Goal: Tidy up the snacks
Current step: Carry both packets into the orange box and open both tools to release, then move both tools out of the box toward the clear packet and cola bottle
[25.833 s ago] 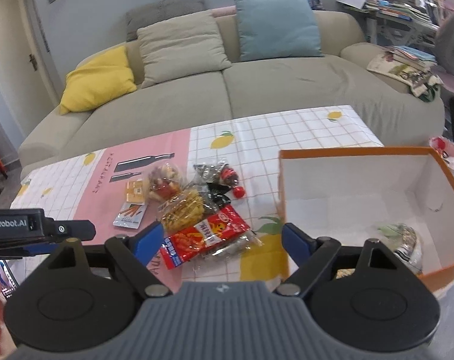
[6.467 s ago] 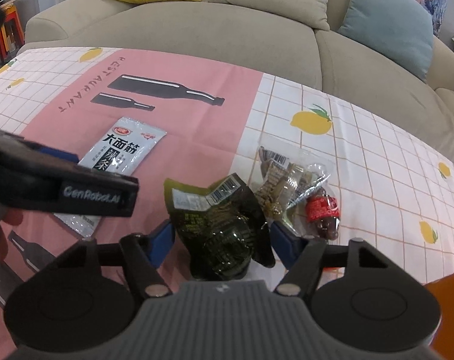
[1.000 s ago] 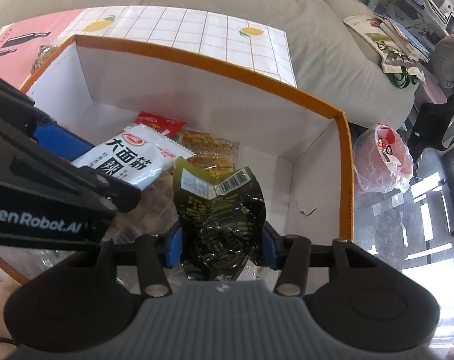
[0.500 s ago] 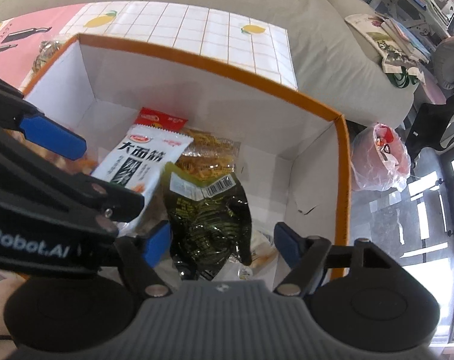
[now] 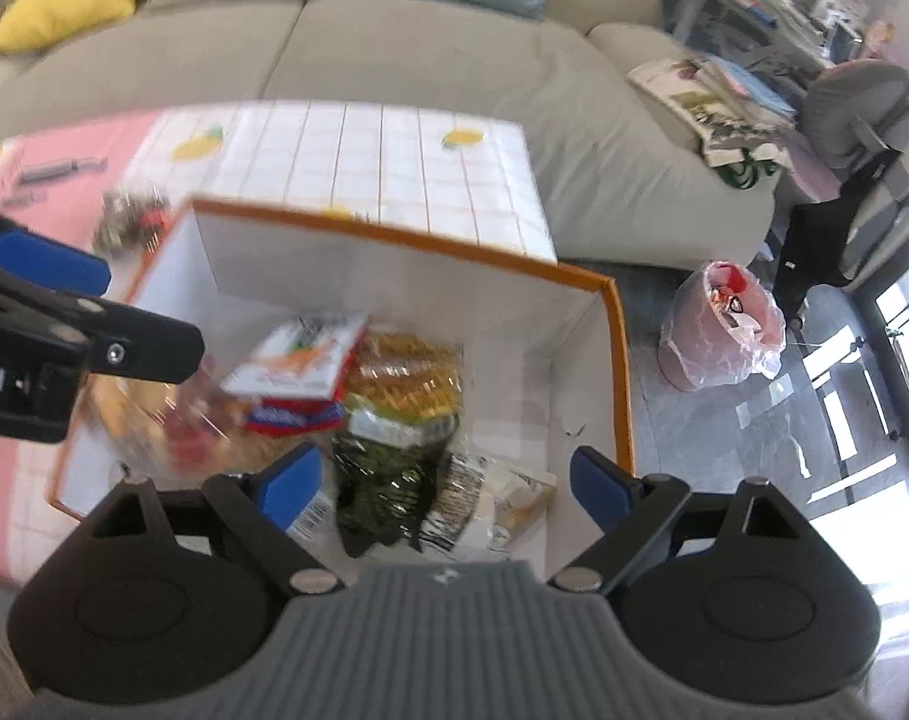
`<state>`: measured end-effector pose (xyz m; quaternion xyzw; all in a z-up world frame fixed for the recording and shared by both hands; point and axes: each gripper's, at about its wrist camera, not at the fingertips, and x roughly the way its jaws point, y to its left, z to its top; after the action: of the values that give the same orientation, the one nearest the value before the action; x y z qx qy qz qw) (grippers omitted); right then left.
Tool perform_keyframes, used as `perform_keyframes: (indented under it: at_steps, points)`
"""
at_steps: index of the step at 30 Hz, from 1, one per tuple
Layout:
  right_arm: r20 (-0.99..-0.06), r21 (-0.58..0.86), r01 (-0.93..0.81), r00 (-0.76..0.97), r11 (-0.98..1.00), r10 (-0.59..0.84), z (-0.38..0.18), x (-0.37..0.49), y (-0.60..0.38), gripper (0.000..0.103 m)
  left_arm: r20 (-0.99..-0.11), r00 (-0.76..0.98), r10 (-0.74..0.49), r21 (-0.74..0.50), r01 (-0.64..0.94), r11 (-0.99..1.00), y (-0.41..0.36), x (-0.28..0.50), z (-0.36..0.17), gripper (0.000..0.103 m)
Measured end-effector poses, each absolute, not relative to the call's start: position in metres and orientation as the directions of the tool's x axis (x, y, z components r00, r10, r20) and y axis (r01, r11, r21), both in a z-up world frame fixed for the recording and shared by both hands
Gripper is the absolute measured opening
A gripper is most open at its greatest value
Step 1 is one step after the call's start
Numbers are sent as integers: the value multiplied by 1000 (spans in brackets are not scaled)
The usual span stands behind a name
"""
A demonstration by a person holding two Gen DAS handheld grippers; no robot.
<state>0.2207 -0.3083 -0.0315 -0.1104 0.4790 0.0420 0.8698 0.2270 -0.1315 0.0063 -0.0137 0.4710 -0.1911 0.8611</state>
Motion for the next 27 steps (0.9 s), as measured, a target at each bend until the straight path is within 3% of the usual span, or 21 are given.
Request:
perform_keyframes:
  at_steps: [9,15,23,27]
  points:
    - [-734,45,-78,674,996,86,1,185,-264,89,-703,641,-307,-252,179,951,-61,196,33,82]
    - [-698,145,-87,697,986,164,-5,177,-221,87,-687,689,-231,-249,75,966,-9,190,28,81]
    - [-710,151,-149,672,977,213,-28,188,-173,65,-726,664,-179,-222,21,975,36,204,-2,79]
    - [-706,100,-219,672,971,224,-37,204,-150,60,-750,641,-160,-178,38,983,48,218,-20,79]
